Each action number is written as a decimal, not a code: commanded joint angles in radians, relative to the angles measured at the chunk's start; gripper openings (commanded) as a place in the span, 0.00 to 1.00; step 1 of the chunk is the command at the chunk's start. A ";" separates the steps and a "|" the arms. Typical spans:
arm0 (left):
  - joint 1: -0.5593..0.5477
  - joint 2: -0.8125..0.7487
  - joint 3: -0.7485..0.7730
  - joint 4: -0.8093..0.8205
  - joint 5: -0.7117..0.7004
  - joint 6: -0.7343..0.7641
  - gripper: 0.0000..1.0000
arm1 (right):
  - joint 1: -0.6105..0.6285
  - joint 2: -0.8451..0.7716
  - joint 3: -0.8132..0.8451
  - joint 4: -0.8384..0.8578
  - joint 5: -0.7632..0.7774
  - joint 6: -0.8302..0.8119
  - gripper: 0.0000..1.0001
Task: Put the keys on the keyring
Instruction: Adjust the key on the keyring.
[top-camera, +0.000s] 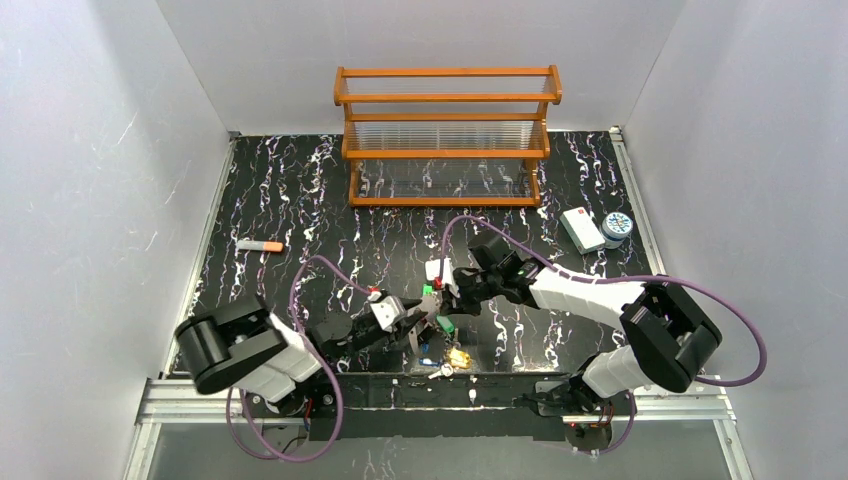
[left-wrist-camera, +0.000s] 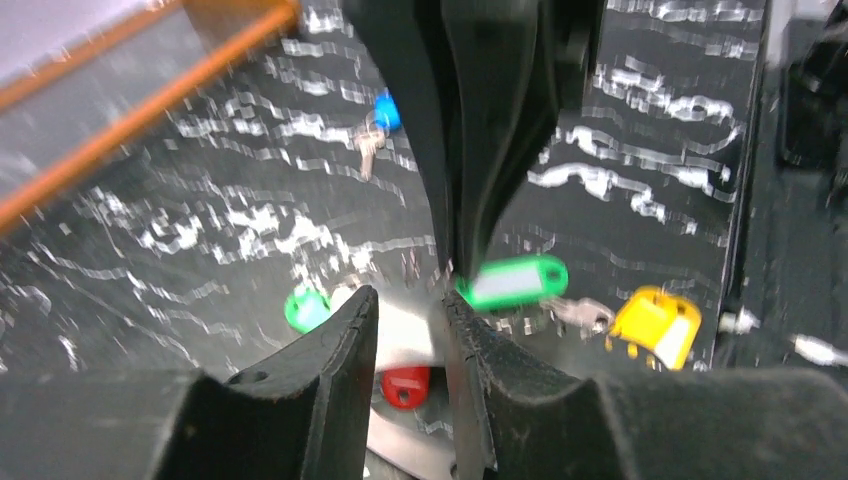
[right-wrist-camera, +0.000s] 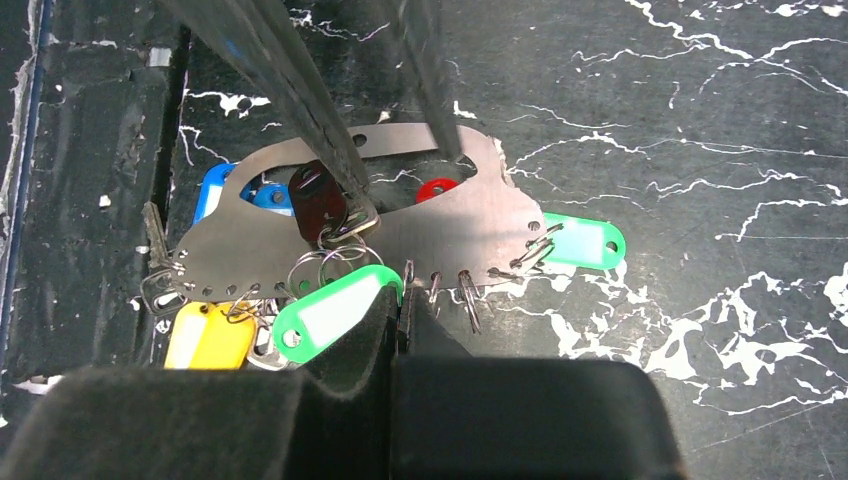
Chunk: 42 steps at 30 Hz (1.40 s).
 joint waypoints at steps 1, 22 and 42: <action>0.000 -0.163 0.018 -0.064 0.019 0.068 0.29 | 0.032 -0.035 0.060 -0.096 0.025 -0.047 0.01; 0.000 -0.185 0.145 -0.349 0.290 0.146 0.20 | 0.086 -0.070 0.096 -0.118 0.011 -0.089 0.01; 0.000 -0.203 0.167 -0.488 0.187 0.213 0.10 | 0.098 -0.079 0.101 -0.131 -0.001 -0.098 0.01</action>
